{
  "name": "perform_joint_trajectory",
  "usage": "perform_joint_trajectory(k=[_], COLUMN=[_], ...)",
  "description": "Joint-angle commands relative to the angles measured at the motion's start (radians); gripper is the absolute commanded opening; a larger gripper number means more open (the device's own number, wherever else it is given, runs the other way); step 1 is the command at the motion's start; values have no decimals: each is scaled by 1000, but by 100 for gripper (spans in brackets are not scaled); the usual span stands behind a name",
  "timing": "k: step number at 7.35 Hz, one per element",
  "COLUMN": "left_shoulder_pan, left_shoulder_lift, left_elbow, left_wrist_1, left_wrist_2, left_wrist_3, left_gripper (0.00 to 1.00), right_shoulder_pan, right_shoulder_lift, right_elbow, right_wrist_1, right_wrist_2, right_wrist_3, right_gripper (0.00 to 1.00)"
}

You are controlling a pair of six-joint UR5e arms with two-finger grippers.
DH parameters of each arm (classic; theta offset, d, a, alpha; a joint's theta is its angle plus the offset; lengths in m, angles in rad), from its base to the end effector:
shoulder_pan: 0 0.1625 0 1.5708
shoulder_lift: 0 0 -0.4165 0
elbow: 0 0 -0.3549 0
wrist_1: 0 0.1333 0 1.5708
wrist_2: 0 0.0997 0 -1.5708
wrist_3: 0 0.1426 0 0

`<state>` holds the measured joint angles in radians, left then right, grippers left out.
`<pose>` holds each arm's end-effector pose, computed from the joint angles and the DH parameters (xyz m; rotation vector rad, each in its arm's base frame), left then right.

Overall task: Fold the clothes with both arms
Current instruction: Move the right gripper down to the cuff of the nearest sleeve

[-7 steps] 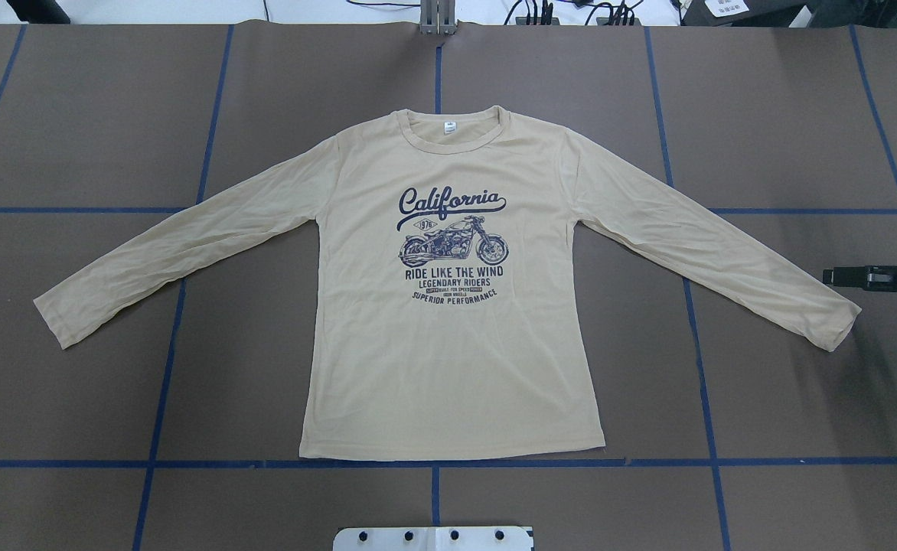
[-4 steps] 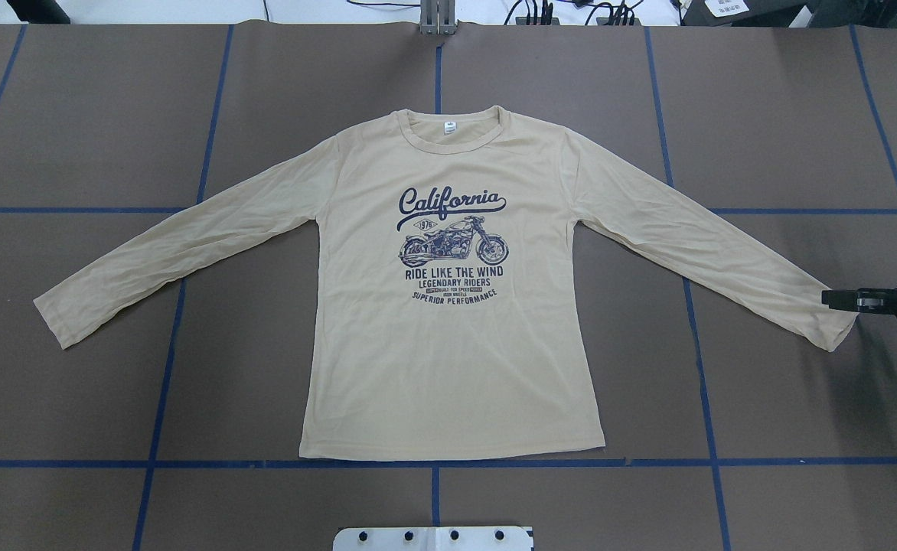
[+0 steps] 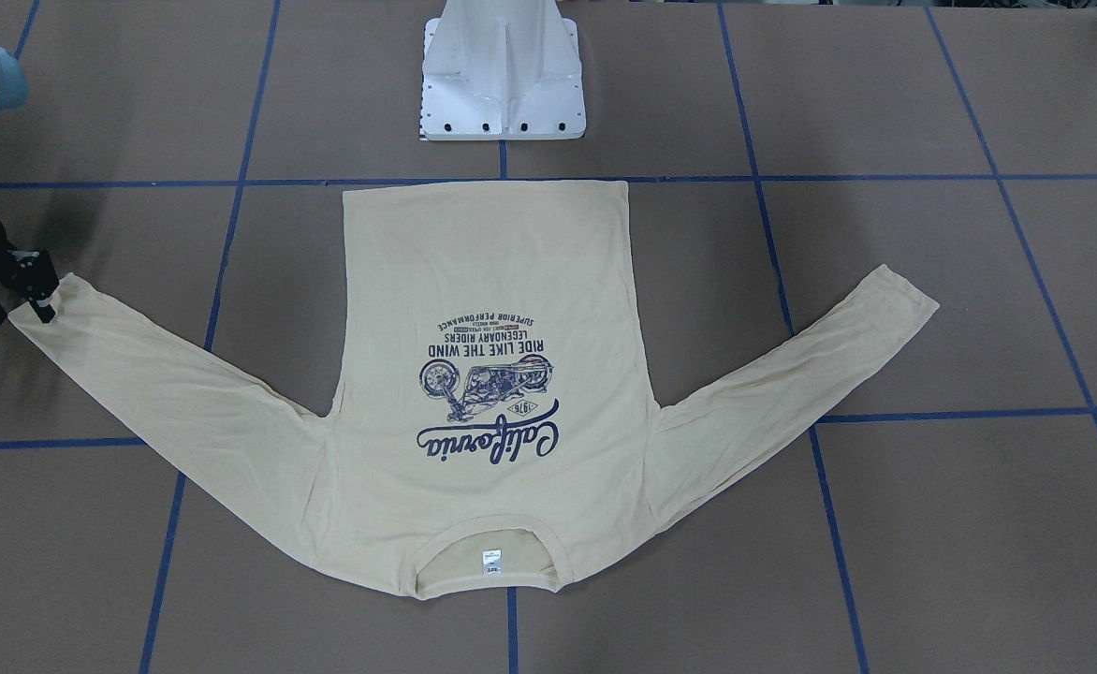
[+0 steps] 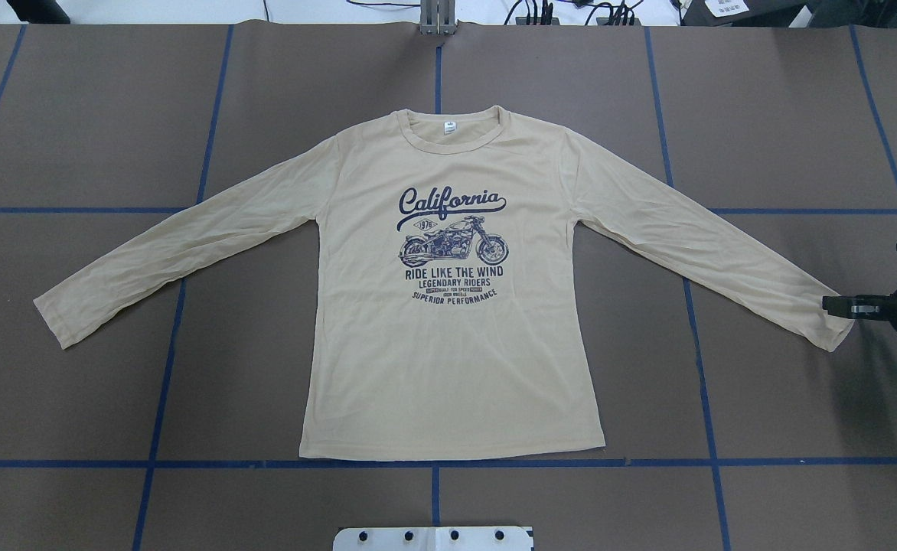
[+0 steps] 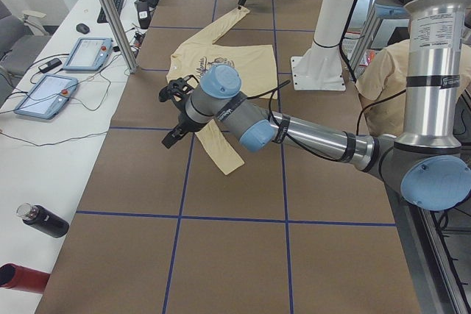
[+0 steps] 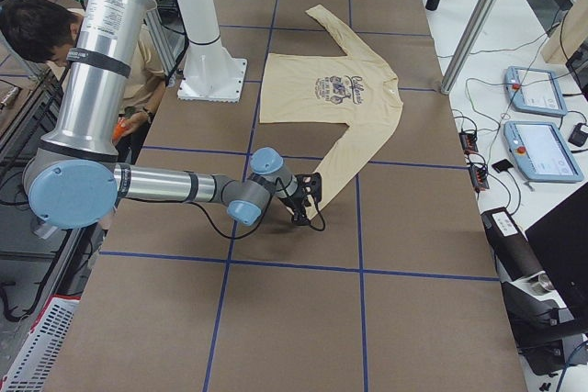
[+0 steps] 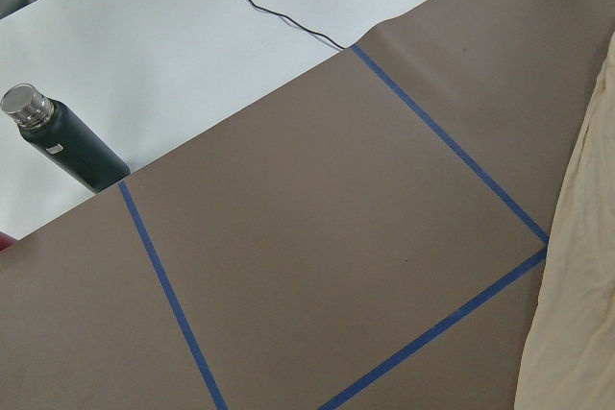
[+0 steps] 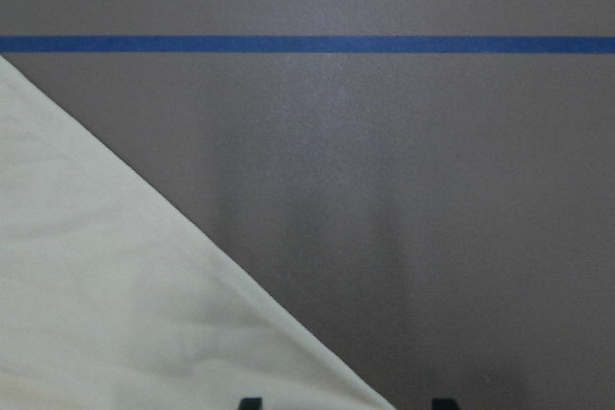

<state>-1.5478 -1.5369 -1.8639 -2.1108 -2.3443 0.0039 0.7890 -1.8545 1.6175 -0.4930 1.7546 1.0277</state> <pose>-0.0228 -0.4722 0.4875 0.7516 0.7388 0.3331 -0.2053 -0.3590 0.6649 0.3824 -0.7666 0.1534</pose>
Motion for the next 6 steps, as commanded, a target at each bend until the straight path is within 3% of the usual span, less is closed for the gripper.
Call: perform_joint_trajectory(k=[1,3,5,6], left_shoulder_pan=[0,0,0,0], left_shoulder_lift=[0,0,0,0], left_elbow=[0,0,0,0], left_wrist_1=[0,0,0,0], left_wrist_2=[0,-1,-1,-1], left_wrist_3=[1,-1,-1,-1], left_gripper=[100,100,100,100], right_shoulder_pan=[-2,-2,-2,-2], right_shoulder_lift=[0,0,0,3], right_elbow=[-4,-7,-5,-4], right_wrist_1=[1,1,1,1], right_wrist_2=[-3,-3,-3,-3], right_wrist_3=[0,0,-3,-6], right_gripper=[58,43,0,0])
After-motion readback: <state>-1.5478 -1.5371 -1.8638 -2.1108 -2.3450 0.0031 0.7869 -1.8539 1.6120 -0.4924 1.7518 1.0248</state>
